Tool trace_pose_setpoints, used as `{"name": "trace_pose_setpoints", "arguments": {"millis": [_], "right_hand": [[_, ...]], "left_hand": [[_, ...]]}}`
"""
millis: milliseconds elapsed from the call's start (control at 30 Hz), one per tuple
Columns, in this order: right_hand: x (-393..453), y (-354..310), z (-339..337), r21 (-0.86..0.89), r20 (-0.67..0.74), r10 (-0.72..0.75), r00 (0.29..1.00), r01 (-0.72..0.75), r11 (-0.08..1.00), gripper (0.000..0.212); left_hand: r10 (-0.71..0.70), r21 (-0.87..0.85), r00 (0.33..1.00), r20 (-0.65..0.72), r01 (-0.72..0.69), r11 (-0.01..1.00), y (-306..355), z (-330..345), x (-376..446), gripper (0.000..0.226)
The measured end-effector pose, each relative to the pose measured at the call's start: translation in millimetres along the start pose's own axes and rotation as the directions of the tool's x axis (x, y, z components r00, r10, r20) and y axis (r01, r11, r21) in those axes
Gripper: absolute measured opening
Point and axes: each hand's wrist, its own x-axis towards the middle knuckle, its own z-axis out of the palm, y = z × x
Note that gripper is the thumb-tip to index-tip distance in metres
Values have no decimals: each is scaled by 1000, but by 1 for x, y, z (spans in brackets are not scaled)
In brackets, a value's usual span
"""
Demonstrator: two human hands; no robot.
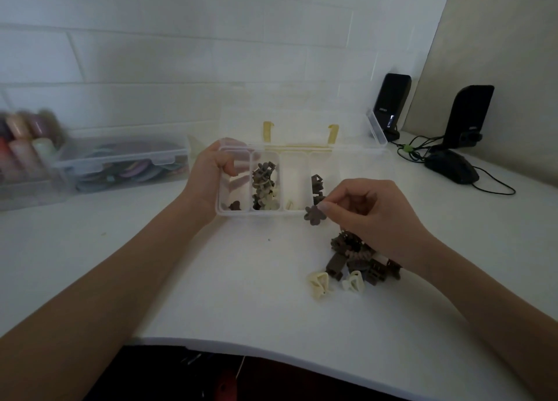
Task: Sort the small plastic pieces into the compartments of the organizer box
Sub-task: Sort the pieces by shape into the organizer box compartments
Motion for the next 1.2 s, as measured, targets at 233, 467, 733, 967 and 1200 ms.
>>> {"name": "trace_pose_setpoints", "arguments": {"millis": [233, 467, 733, 967, 1200], "right_hand": [[13, -9, 8, -104, -61, -93, 994, 87, 991, 6], [62, -32, 36, -514, -161, -264, 951, 147, 845, 14], [65, -35, 43, -609, -154, -124, 980, 4, 793, 19], [59, -36, 41, -608, -94, -70, 993, -2, 794, 17], [55, -43, 47, -909, 54, -145, 988, 108, 402, 24]], "left_hand": [[9, 0, 1000, -7, -9, 1000, -2, -1, 3, 38], [11, 14, 999, -35, -11, 1000, 0, 1, 1, 37], [-7, 42, 998, -54, 9, 999, 0, 3, -1, 37], [-16, 48, 999, -48, 18, 999, 1, 3, -1, 34], [-51, 30, 997, -56, 52, 998, 2, 4, -2, 36]]}}
